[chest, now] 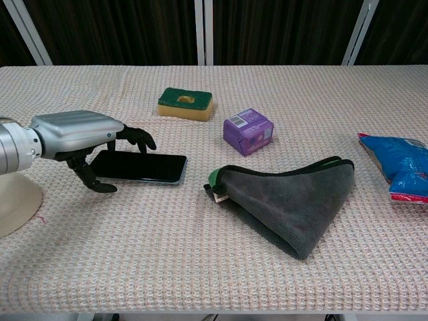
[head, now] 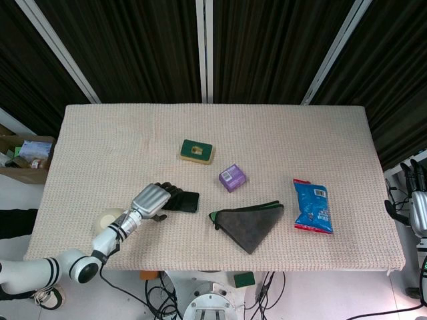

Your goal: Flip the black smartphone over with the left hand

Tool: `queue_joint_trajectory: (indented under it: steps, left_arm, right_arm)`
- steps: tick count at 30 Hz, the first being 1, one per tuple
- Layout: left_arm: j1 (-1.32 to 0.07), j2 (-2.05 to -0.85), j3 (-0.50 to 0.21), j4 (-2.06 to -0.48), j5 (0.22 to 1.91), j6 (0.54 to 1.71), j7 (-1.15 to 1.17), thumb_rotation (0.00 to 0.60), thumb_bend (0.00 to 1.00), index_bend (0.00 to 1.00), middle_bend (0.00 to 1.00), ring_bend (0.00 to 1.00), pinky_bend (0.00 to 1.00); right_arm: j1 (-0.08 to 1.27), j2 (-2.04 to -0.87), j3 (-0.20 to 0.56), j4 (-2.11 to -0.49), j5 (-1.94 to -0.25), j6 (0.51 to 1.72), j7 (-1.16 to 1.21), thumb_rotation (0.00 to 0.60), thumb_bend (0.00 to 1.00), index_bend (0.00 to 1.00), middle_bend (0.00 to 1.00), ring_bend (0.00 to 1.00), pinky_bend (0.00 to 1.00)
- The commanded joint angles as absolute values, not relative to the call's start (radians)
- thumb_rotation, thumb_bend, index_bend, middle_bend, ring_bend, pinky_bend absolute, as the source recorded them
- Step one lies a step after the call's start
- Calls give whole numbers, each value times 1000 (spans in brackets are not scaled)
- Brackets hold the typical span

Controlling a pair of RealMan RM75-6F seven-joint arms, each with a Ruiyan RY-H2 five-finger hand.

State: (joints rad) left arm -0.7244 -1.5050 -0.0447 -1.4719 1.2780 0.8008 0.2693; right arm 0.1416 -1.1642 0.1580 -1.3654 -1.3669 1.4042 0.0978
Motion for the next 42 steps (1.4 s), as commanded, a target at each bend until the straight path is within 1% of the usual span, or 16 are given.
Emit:
queue_joint_trajectory:
  steps: [1, 4, 7, 8, 9, 12, 14, 17, 21, 30, 35, 42]
  left_arm:
    - [-734, -1511, -44, -1459, 1271, 787, 276, 600, 198, 187, 228, 188, 356]
    - [-743, -1515, -43, -1451, 1263, 778, 289, 600, 200, 188, 229, 188, 358]
    - [-748, -1522, -47, -1442, 1256, 780, 291, 600, 269, 219, 253, 196, 368]
    - [-748, -1526, -49, -1435, 1257, 785, 291, 600, 327, 247, 275, 209, 382]
    - [-748, -1531, -51, -1426, 1259, 793, 294, 600, 359, 263, 288, 218, 392]
    - [-748, -1549, -57, -1401, 1258, 806, 291, 600, 521, 321, 342, 261, 439]
    - [-747, -1554, -63, -1395, 1261, 814, 270, 600, 605, 356, 376, 291, 469]
    - [-747, -1559, -63, -1380, 1272, 824, 263, 600, 684, 385, 404, 316, 494]
    - [-743, -1557, -71, -1378, 1268, 831, 235, 600, 761, 415, 433, 343, 518]
    - [-734, -1535, -97, -1400, 1298, 872, 137, 600, 812, 494, 502, 408, 582]
    - [-743, -1542, -115, -1364, 1316, 879, 78, 600, 815, 525, 534, 435, 609]
    - [-772, -1561, -164, -1300, 1286, 865, 43, 600, 815, 552, 561, 461, 638]
  right_arm:
    - [142, -1166, 158, -1364, -1365, 1402, 97, 600, 315, 0, 0, 0, 0]
    - [142, -1165, 157, -1362, -1363, 1399, 96, 600, 315, 0, 0, 0, 0]
    - [141, -1165, 157, -1359, -1359, 1395, 97, 600, 315, 0, 0, 0, 0]
    - [141, -1165, 156, -1358, -1359, 1393, 97, 600, 315, 0, 0, 0, 0]
    - [142, -1165, 156, -1357, -1358, 1391, 97, 600, 315, 0, 0, 0, 0]
    - [143, -1167, 155, -1354, -1355, 1385, 97, 600, 315, 0, 0, 0, 0]
    - [145, -1167, 154, -1351, -1354, 1380, 95, 600, 315, 0, 0, 0, 0]
    - [147, -1168, 154, -1350, -1353, 1375, 94, 600, 315, 0, 0, 0, 0]
    - [150, -1169, 152, -1350, -1354, 1368, 91, 600, 315, 0, 0, 0, 0]
    - [154, -1172, 152, -1351, -1355, 1364, 87, 600, 312, 0, 0, 0, 0]
    - [155, -1171, 153, -1351, -1355, 1365, 86, 600, 311, 0, 0, 0, 0]
    - [157, -1167, 157, -1351, -1351, 1364, 88, 600, 311, 0, 0, 0, 0]
